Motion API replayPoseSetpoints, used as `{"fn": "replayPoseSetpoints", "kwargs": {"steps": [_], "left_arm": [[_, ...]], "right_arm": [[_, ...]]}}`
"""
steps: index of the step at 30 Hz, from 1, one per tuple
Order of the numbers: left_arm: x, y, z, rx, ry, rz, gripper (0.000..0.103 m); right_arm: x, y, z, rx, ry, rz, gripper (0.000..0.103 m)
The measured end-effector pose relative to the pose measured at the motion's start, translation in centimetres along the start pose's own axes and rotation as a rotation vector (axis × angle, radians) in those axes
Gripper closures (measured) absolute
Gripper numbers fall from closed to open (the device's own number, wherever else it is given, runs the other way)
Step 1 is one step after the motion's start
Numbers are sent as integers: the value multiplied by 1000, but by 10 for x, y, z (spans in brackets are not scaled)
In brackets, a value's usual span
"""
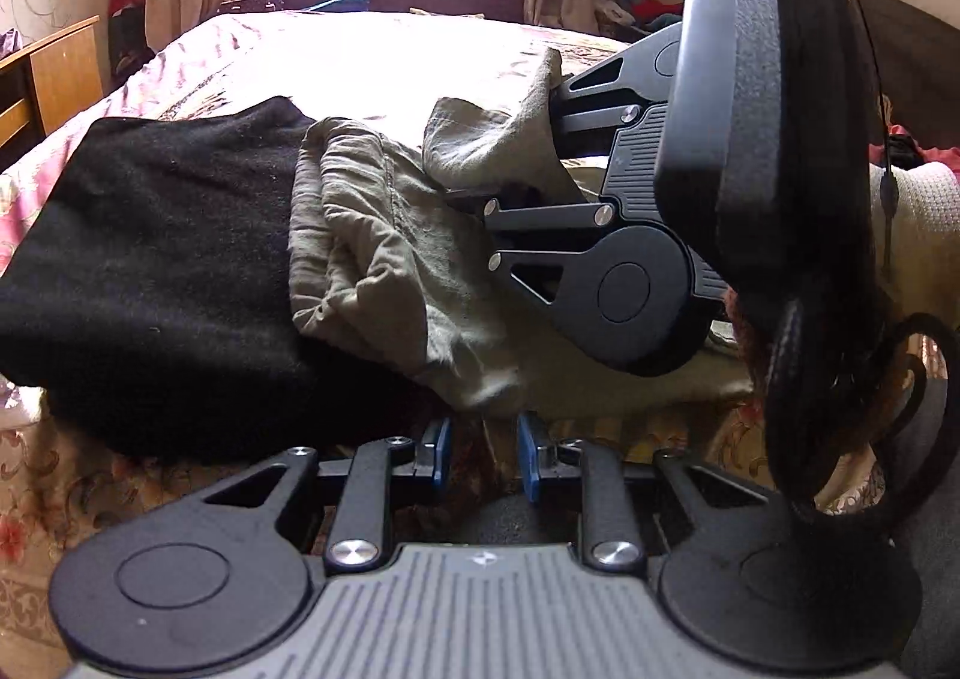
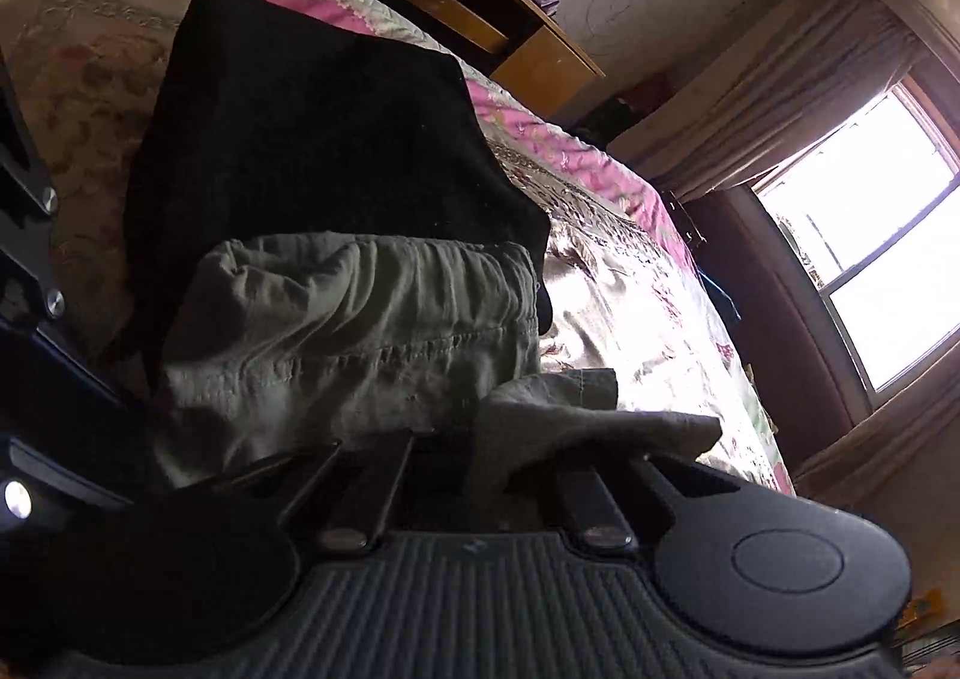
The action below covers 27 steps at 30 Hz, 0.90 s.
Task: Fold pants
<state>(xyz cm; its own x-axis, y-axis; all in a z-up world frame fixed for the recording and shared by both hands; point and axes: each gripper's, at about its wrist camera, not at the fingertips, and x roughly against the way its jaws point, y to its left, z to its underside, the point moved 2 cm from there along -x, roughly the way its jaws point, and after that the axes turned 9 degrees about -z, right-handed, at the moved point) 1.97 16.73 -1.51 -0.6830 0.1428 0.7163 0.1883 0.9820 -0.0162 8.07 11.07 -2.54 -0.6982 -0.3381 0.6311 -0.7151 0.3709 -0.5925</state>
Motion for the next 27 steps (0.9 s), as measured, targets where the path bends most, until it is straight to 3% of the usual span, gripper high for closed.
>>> {"fn": "replayPoseSetpoints", "kwargs": {"steps": [10, 19, 22, 23, 27], "left_arm": [[3, 10, 6, 16, 1, -24, 65], [14, 18, -5, 48, -33, -41, 65], [14, 18, -8, 41, -25, -68, 65], [15, 18, -9, 38, -22, -76, 65], [19, 16, -7, 20, 0, -94, 63]], "right_arm": [[-1, 16, -17, 80, -44, -19, 89], [15, 2, -9, -37, -63, -79, 88], [12, 0, -7, -141, -67, -127, 91], [11, 0, -7, -155, -74, -142, 100], [14, 7, -7, -114, -95, -183, 100]]}}
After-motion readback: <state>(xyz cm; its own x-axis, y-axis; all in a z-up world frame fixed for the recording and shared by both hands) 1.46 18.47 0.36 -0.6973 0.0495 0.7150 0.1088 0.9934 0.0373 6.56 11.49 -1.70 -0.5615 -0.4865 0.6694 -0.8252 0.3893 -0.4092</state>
